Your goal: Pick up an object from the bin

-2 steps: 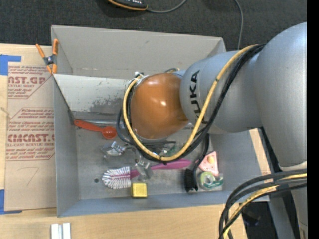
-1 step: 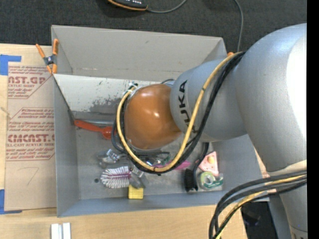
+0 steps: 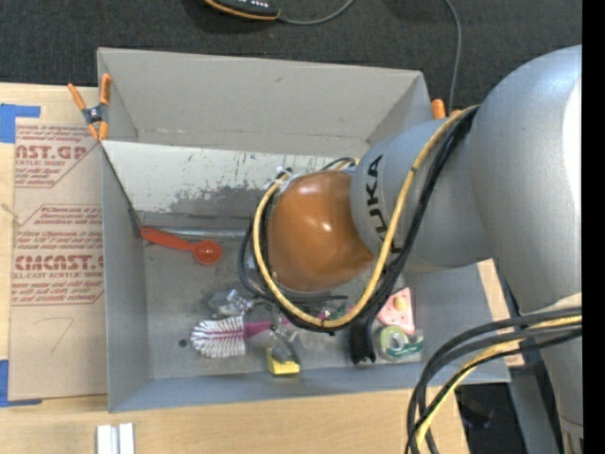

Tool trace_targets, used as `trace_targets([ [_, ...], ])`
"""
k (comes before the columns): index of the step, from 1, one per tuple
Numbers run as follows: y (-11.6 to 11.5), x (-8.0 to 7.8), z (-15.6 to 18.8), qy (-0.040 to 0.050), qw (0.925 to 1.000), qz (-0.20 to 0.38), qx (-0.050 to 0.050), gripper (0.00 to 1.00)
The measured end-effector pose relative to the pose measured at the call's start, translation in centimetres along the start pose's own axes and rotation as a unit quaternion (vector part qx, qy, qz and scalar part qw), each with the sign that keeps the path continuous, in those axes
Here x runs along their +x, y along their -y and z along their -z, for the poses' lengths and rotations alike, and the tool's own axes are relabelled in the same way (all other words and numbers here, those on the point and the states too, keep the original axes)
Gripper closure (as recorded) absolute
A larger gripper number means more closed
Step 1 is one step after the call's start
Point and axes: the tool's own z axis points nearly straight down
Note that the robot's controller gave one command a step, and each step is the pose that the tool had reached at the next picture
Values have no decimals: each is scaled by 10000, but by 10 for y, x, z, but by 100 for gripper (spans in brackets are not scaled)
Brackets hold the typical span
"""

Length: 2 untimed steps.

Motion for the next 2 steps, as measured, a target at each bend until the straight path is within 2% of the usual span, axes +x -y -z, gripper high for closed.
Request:
trace_targets([
  [1,-6,-12,-4,5,9996,-266,-12,0],
  [2,-10,4,87,-11,9990,449,-26,0],
])
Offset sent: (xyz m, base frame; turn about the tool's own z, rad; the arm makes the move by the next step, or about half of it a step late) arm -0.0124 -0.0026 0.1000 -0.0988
